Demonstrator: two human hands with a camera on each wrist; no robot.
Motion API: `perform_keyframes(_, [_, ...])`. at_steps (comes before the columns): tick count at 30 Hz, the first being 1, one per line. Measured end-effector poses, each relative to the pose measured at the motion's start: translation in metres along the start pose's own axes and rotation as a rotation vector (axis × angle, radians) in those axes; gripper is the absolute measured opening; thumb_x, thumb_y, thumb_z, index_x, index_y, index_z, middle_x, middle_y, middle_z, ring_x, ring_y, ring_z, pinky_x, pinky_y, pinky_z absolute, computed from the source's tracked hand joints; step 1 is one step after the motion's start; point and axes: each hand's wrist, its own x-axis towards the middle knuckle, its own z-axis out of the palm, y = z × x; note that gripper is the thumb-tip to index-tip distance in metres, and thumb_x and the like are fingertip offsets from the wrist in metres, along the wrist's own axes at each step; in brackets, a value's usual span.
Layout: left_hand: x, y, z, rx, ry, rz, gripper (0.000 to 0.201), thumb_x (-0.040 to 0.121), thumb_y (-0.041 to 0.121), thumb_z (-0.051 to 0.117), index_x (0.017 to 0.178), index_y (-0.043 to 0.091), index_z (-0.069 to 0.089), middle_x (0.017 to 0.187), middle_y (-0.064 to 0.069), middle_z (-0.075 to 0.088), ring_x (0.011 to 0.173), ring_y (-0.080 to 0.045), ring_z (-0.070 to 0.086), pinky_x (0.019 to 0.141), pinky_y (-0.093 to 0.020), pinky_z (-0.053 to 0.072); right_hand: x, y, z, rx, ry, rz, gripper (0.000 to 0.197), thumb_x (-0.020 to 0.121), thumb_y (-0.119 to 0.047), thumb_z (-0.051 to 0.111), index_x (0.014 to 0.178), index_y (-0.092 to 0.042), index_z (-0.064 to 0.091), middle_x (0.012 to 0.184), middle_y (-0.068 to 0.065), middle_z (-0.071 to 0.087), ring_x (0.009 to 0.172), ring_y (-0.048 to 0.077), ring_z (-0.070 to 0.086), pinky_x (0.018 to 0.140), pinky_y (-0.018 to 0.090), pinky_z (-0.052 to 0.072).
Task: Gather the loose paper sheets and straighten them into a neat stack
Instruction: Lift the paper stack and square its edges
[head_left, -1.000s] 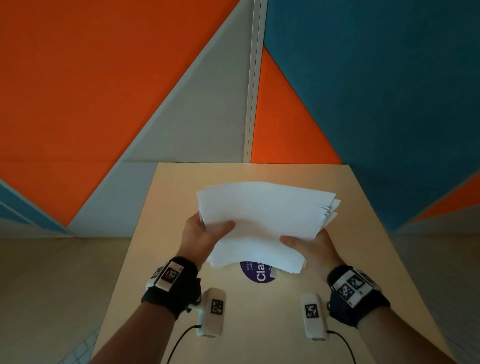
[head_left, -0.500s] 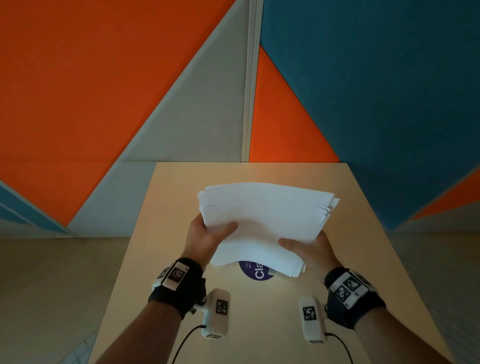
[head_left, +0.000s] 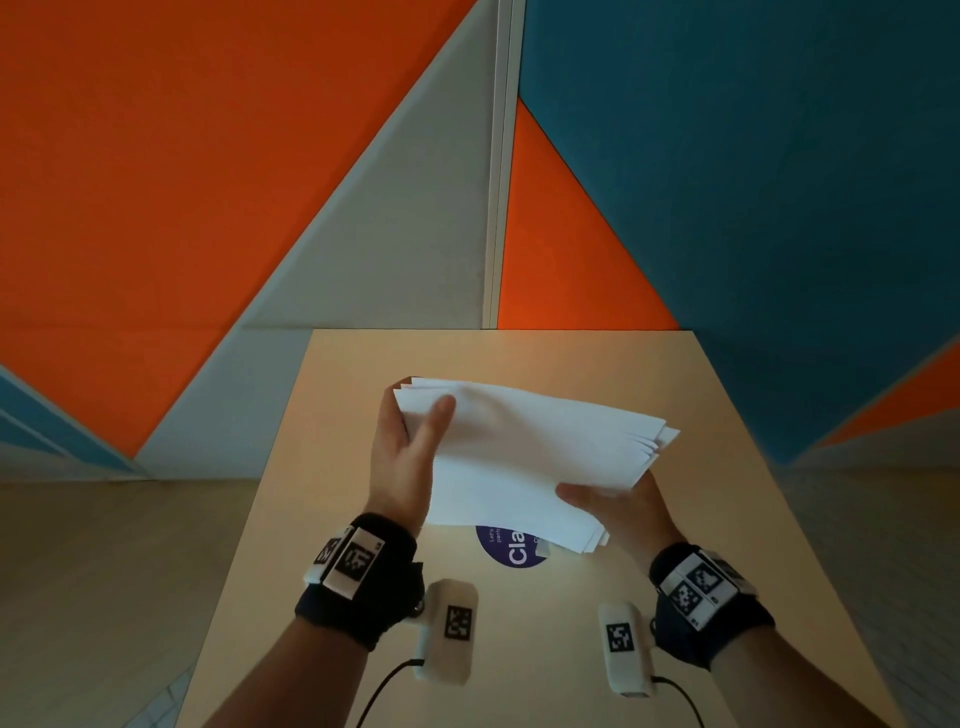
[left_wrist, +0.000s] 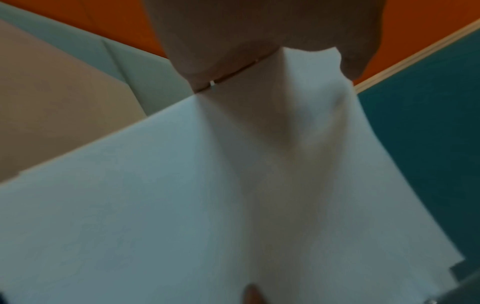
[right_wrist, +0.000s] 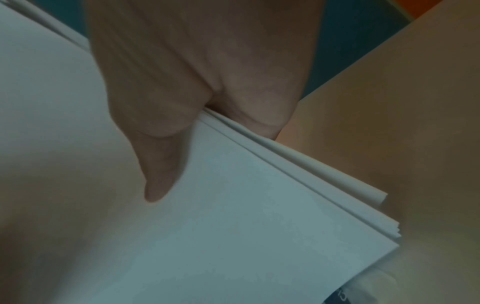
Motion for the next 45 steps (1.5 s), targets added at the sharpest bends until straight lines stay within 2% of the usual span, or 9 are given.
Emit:
perform_keyframes(3, [0.005,0.009,0.004,0.001,0.085,-0.008,0.047,0.076,0.059,0.053,0.099,0.017,0.059,0.096,0.005,0.06,0.098,-0.019,0.055,0.093,-0.038,0.041,-0.003,-0.001,0.0,-0.034,-0.024,-0.029,0.035,0.071,0.004,0.081,0.091,-0.022,0.07,0.086,-0.007,0.078,0.082,0.005,0.074,0.067,0.017,0.056])
perform_keyframes(7, [0.009,0.012,0.01,0.001,0.114,-0.038,0.024,0.083,0.044,0.056,0.087,0.02,0.059,0.078,0.014,0.062,0.082,-0.014,0.054,0.082,-0.031,0.04,-0.003,0.0,-0.001,-0.055,-0.021,-0.033,0.033,0.069,0.001,0.084,0.092,-0.02,0.072,0.09,-0.004,0.078,0.085,0.007,0.074,0.07,0.018,0.055])
perform_keyframes(13, [0.009,0.015,0.009,-0.001,0.11,0.004,0.029,0.085,0.039,0.05,0.098,0.015,0.059,0.091,-0.004,0.061,0.094,-0.021,0.054,0.093,-0.038,0.039,0.0,0.002,-0.002,-0.056,-0.023,-0.024,0.033,0.069,0.0,0.084,0.095,-0.017,0.073,0.091,-0.002,0.079,0.084,0.009,0.075,0.065,0.016,0.056])
perform_keyframes(17, [0.01,0.02,0.014,0.021,0.124,0.02,0.021,0.088,0.033,0.048,0.097,0.018,0.059,0.091,-0.002,0.059,0.092,-0.017,0.054,0.091,-0.035,0.038,0.003,0.002,0.0,-0.04,0.008,-0.013,0.028,0.07,0.001,0.083,0.092,-0.014,0.074,0.091,0.004,0.079,0.086,0.018,0.075,0.072,0.026,0.058])
perform_keyframes(21, [0.016,0.027,0.013,0.026,0.121,0.076,0.018,0.09,0.033,0.047,0.094,0.022,0.06,0.091,-0.005,0.06,0.092,-0.023,0.055,0.09,-0.04,0.04,0.006,-0.007,0.0,-0.009,0.004,-0.045,0.029,0.07,0.003,0.082,0.089,-0.018,0.074,0.089,0.001,0.079,0.083,0.013,0.075,0.075,0.028,0.058])
perform_keyframes(28, [0.015,0.013,0.013,0.086,0.146,0.036,0.025,0.088,0.034,0.049,0.099,0.014,0.059,0.093,0.01,0.059,0.092,-0.005,0.053,0.086,-0.025,0.037,0.01,0.006,0.005,-0.095,-0.016,0.01,0.032,0.066,-0.003,0.087,0.09,-0.019,0.072,0.088,-0.002,0.078,0.082,0.007,0.075,0.07,0.021,0.055])
perform_keyframes(33, [0.018,0.018,0.012,0.093,0.17,0.074,0.021,0.095,0.029,0.049,0.1,0.011,0.059,0.092,0.013,0.059,0.088,0.003,0.054,0.086,-0.022,0.038,0.013,0.005,0.007,-0.078,0.006,0.009,0.027,0.07,-0.003,0.083,0.091,-0.017,0.073,0.09,0.002,0.079,0.086,0.017,0.075,0.076,0.031,0.058])
perform_keyframes(40, [0.021,0.01,0.004,0.114,0.172,0.03,0.024,0.08,0.051,0.056,0.087,0.029,0.059,0.086,0.003,0.062,0.083,-0.014,0.056,0.083,-0.035,0.043,0.01,0.004,0.006,-0.098,-0.07,-0.026,0.045,0.065,0.002,0.086,0.099,-0.023,0.069,0.089,-0.01,0.077,0.084,-0.002,0.072,0.066,0.009,0.053])
perform_keyframes(45, [0.025,0.01,0.006,0.136,0.184,0.018,0.01,0.086,0.041,0.062,0.084,0.032,0.059,0.082,0.011,0.06,0.076,-0.004,0.055,0.073,-0.025,0.043,0.013,0.013,0.007,-0.136,-0.062,0.026,0.043,0.063,-0.006,0.09,0.093,-0.029,0.069,0.09,-0.009,0.077,0.084,0.001,0.073,0.066,0.019,0.056])
